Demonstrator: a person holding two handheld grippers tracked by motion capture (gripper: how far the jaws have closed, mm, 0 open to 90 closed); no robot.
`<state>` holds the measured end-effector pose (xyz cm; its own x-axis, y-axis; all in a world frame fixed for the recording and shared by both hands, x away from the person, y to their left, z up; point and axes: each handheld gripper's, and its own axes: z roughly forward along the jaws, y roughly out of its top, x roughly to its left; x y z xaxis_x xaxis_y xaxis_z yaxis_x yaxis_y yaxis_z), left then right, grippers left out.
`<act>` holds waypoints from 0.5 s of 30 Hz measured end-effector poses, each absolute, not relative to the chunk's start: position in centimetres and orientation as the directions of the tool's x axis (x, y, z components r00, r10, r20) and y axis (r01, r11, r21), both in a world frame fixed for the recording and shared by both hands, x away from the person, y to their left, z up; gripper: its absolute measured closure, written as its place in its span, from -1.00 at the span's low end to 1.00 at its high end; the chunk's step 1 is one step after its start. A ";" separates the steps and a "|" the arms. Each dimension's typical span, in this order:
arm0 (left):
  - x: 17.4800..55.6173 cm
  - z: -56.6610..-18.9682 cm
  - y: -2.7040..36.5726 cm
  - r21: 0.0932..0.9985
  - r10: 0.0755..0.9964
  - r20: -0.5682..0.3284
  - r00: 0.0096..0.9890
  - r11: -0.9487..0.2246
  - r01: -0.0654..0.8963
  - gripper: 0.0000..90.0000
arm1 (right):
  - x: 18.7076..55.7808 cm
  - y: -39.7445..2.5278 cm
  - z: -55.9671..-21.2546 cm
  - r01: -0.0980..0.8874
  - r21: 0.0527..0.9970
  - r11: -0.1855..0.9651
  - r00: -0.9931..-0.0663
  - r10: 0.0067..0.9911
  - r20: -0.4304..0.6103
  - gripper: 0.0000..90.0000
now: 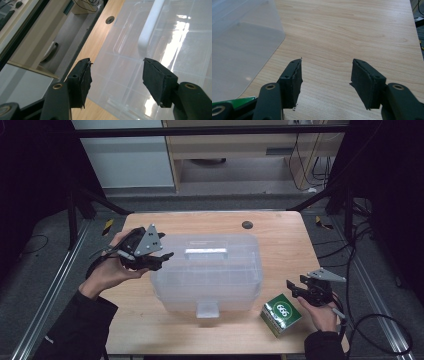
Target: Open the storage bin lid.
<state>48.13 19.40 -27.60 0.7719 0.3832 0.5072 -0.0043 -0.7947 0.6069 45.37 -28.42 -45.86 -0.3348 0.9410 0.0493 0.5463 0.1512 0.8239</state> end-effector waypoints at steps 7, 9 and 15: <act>48.4 -27.8 17.9 0.554 0.326 0.535 0.779 -0.832 -0.032 -0.11 | 45.3 -28.3 -45.7 0.544 0.822 0.166 -0.345 0.938 0.038 0.02; 48.4 -27.8 17.4 0.542 0.309 0.541 0.782 -0.839 -0.044 -0.10 | 45.3 -28.3 -45.7 0.546 0.821 0.165 -0.345 0.938 0.041 0.04; 48.3 -27.8 16.3 0.503 0.262 0.560 0.786 -0.862 -0.071 -0.09 | 45.3 -28.3 -45.5 0.556 0.815 0.163 -0.353 0.934 0.053 0.17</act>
<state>48.30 16.27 -27.82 0.7862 0.2621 0.5596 -0.0706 -0.8615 0.5028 45.26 -28.26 -45.53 -0.3525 0.9343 0.0532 0.5556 0.1632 0.8153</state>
